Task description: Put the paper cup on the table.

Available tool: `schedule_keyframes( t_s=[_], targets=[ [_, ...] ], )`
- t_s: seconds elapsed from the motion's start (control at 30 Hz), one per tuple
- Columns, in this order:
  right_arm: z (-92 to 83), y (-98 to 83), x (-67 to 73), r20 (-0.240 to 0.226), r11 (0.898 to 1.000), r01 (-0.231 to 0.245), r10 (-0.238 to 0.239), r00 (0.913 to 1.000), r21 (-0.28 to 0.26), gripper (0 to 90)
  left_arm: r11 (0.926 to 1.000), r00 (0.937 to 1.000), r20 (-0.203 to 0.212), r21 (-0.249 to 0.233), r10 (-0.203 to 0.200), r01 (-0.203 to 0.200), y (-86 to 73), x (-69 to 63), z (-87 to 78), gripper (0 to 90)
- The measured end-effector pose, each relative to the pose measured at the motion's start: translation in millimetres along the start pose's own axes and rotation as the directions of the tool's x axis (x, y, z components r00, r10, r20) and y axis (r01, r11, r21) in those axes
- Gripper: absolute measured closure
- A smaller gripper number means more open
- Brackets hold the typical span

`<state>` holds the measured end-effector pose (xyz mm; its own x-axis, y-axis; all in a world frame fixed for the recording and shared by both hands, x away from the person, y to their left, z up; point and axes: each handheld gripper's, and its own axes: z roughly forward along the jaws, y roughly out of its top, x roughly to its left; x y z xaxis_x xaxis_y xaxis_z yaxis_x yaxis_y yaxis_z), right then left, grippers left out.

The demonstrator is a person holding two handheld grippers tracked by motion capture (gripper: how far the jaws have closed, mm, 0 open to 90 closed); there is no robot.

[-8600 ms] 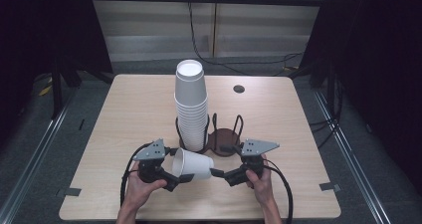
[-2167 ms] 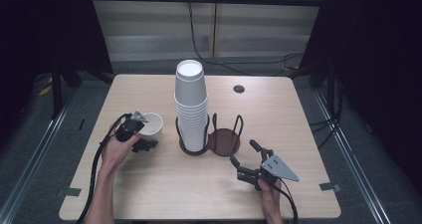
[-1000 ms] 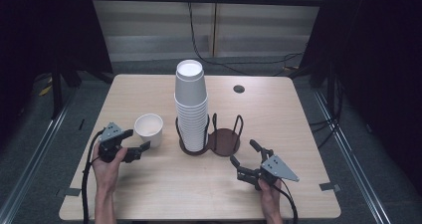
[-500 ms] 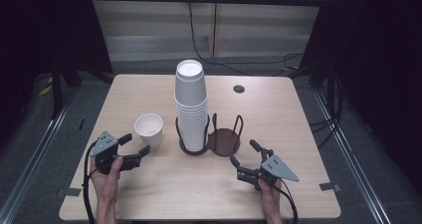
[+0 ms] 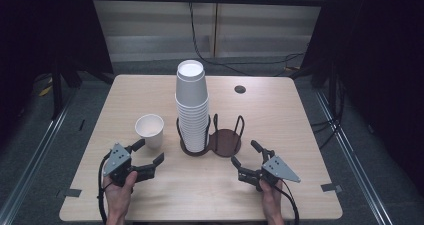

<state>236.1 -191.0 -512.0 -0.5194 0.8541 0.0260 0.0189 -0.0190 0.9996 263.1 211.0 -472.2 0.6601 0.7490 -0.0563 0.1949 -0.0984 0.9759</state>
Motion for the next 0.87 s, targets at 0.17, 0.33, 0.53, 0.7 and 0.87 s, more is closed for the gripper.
schedule_keyframes(
  t_s=[0.17, 0.33, 0.53, 0.7, 0.87],
  targets=[
    [0.0, 0.0, 0.0, -0.001, 1.000, 0.000, 0.000, 1.0000, 0.000, 13.9, 0.9997, 0.9998, -0.001, 0.014, 0.018, -0.018, -8.5, -17.2, 11.0, 15.8],
    [0.0, 0.0, -0.1, -0.001, 1.000, 0.000, 0.000, 1.0000, 0.000, 13.9, 0.9995, 0.9993, 0.018, 0.006, 0.031, -0.032, -17.4, -29.8, 20.6, 15.8],
    [0.0, 0.0, 0.0, -0.001, 1.000, 0.000, 0.000, 1.0000, 0.000, 13.9, 0.9987, 0.9997, 0.022, -0.051, 0.011, -0.010, -30.6, -41.1, 27.0, 15.8],
    [-0.1, 0.0, 0.0, -0.001, 1.000, 0.000, 0.000, 1.0000, 0.001, 13.9, 0.9861, 0.9987, 0.018, -0.160, 0.048, -0.045, -36.3, -45.9, 18.2, 15.8],
    [-0.1, 0.0, 0.0, 0.001, 1.000, -0.003, 0.003, 1.0000, 0.002, 13.9, 0.9774, 0.9973, 0.047, -0.207, 0.057, -0.046, -38.4, -45.3, 15.1, 15.5]
  ],
)
